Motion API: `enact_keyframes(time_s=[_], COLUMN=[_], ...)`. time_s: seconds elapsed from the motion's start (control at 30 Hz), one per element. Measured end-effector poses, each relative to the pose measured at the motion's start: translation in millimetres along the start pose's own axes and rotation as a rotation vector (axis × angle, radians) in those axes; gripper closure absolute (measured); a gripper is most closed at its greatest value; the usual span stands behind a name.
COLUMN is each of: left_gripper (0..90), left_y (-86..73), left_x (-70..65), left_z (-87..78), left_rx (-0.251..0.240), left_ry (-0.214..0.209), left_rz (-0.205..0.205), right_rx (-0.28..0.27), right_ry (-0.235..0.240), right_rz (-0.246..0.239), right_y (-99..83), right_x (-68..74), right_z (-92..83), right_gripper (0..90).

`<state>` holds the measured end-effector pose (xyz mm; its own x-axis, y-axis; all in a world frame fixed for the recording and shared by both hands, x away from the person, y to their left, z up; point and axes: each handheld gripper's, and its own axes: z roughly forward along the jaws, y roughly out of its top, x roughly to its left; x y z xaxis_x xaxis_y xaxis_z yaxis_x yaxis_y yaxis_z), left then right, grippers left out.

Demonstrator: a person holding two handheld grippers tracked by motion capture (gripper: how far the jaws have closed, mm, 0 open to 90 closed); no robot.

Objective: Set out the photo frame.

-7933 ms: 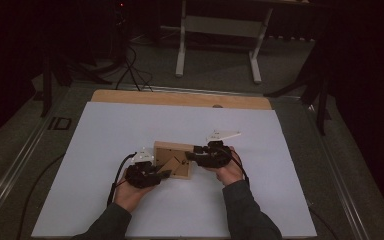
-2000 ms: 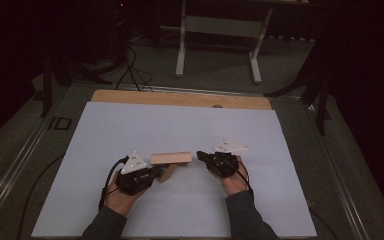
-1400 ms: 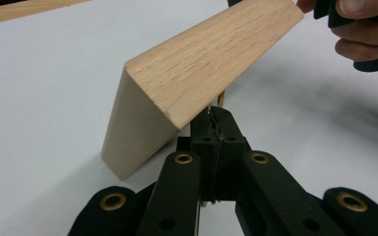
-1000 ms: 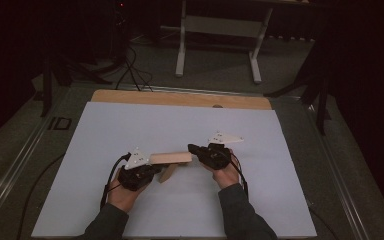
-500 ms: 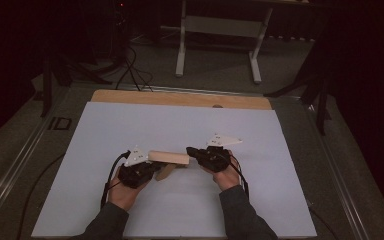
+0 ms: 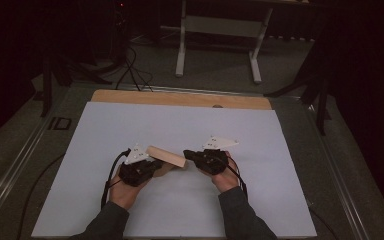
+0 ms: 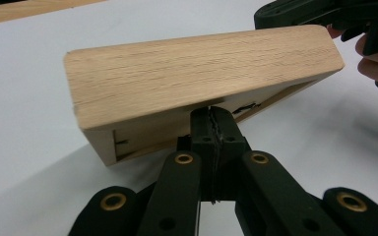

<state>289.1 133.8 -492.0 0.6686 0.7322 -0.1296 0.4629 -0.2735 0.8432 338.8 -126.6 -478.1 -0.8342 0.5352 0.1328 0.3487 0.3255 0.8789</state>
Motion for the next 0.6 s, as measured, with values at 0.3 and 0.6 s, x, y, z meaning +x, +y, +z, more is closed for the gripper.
enact_keyframes(time_s=[0.3,0.6], left_gripper=[89.5,89.5], left_y=[0.8,0.4], left_x=[-2.1,-3.0], left_z=[3.2,5.0], left_rx=[0.003,0.013], left_ry=[-0.020,-0.017], left_rz=[-0.005,-0.004], right_rx=[0.009,0.022], right_ry=[0.019,0.032], right_rz=[-0.012,-0.025], right_y=[0.0,0.2], right_x=[6.3,11.3], right_z=[0.3,-0.3], right_gripper=[89.3,89.4])
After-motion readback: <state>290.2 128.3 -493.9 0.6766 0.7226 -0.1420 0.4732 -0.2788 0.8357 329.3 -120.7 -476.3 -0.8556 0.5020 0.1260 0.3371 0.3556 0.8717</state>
